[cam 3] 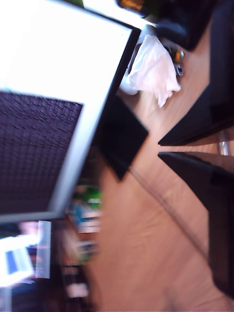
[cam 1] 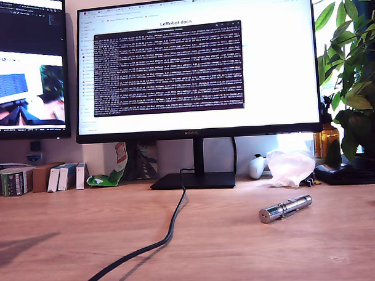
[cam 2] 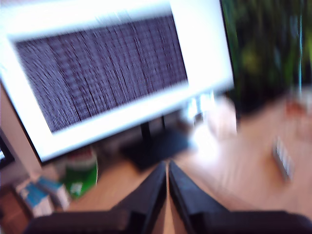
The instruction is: Pick the metallic laser pointer with your right arm, pass it to your left arm, then place it down to the left side of the table
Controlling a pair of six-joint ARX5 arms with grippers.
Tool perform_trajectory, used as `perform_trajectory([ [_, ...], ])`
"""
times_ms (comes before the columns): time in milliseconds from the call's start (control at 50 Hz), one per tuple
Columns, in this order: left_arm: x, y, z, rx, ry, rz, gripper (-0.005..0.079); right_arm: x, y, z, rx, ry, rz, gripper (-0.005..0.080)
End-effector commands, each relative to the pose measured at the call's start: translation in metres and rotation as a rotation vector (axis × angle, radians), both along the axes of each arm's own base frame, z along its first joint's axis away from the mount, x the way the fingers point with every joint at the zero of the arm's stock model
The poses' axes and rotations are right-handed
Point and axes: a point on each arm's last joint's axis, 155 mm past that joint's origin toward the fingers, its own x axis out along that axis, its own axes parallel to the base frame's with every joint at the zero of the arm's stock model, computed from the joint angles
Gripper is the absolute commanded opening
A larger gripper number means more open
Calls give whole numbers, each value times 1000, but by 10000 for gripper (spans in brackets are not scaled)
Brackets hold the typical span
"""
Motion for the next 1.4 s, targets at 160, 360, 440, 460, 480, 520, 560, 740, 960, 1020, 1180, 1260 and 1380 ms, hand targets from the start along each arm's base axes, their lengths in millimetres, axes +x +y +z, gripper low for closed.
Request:
perform_trajectory([
  [160,14,1,-24,292,-23,-89,-19,59,8,-5,-306,2,186,-13],
  [360,25,2,-44,364,12,-121,-20,91,24,-20,-582,-40,389,-13],
  [440,26,1,-50,363,34,-127,-20,104,26,-31,-725,-60,443,-13],
  [460,26,1,-50,363,35,-128,-20,106,27,-33,-756,-67,456,-13],
  [480,26,1,-50,363,34,-129,-20,108,28,-36,-783,-67,467,-13],
  [520,26,0,-49,363,31,-130,-20,110,29,-41,-855,-86,504,-12],
  [560,26,0,-48,362,29,-130,-20,112,31,-47,-922,-100,538,-12],
  [740,28,-1,-41,357,12,-130,-19,107,39,-84,-1149,-93,709,-12],
  [960,29,-1,-39,357,-2,-128,-19,84,53,-137,-1278,-27,974,-13],
  [1020,29,-2,-39,355,-1,-131,-19,80,61,-148,-1283,-28,1029,-12],
  [1180,27,-4,-38,326,14,-137,-19,69,83,-172,-1274,-8,1134,-13],
  [1260,27,-6,-37,322,11,-145,-19,62,93,-179,-1251,-7,1176,-13],
  [1380,26,-6,-37,320,12,-149,-19,48,110,-183,-1162,-1,1221,-13],
])
